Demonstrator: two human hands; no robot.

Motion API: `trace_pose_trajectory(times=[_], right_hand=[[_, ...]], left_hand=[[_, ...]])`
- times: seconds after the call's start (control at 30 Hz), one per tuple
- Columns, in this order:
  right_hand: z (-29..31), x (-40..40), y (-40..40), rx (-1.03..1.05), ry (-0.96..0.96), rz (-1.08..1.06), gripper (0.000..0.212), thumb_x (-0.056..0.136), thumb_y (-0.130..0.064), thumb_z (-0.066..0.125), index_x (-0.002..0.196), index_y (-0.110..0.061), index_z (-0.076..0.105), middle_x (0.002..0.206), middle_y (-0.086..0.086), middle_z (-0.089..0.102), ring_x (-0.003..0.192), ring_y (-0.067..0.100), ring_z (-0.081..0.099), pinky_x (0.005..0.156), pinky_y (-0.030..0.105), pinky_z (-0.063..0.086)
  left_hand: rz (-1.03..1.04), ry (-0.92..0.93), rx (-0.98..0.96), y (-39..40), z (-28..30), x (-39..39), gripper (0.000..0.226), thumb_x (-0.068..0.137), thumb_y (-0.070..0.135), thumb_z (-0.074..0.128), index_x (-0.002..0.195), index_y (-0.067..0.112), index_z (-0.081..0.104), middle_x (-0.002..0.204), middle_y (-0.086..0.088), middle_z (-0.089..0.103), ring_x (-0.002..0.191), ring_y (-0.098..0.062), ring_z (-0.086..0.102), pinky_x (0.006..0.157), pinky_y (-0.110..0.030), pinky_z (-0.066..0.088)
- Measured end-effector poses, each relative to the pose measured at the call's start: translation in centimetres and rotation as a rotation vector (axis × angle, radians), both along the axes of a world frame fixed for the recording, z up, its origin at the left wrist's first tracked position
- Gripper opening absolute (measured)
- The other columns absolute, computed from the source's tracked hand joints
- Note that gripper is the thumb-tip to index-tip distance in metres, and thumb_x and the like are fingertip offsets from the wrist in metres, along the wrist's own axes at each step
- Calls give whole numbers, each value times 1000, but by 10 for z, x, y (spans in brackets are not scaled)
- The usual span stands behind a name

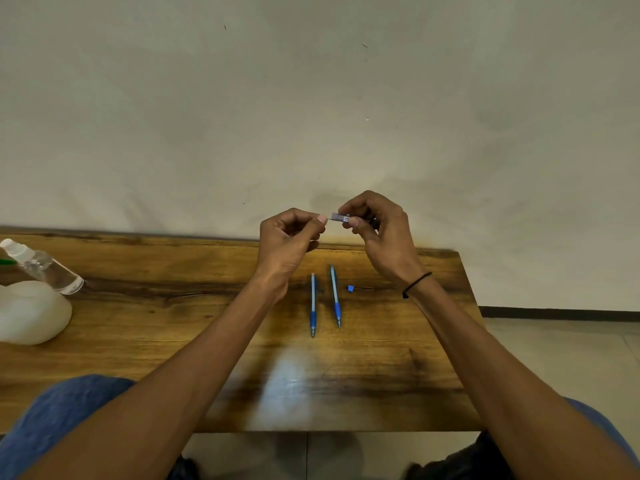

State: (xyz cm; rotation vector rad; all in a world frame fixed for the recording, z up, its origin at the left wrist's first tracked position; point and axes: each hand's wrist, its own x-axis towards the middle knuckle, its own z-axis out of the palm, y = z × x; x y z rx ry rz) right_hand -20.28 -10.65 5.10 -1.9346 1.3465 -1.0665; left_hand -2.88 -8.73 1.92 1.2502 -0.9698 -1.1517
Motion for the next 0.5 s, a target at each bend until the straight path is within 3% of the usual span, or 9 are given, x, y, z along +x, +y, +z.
trace_pose_trajectory(times=[0.13, 0.37, 0.5], right_hand=[[1, -5, -2, 30, -7, -21, 24, 99, 4, 61, 117, -8, 73, 99, 2, 75, 94, 9, 73, 78, 14, 55], [-1, -8, -5, 144, -66, -84, 18, 100, 1, 62, 110, -9, 73, 101, -2, 74, 94, 10, 73, 82, 22, 60], [-3, -3, -4, 220, -102, -114, 15, 102, -2, 60, 112, -10, 67, 112, 6, 73, 89, 14, 75, 84, 29, 64]], left_hand=[[22, -46, -22, -1, 3, 6, 5, 95, 17, 76, 91, 18, 79, 84, 1, 77, 81, -9, 71, 75, -23, 61], [66, 8, 0, -4, 5, 17, 5, 95, 18, 75, 91, 19, 79, 81, 3, 75, 78, -7, 68, 73, -22, 59], [97, 72, 44, -6, 2, 15, 8, 95, 20, 76, 96, 14, 79, 81, 1, 75, 73, -7, 65, 70, -25, 56]])
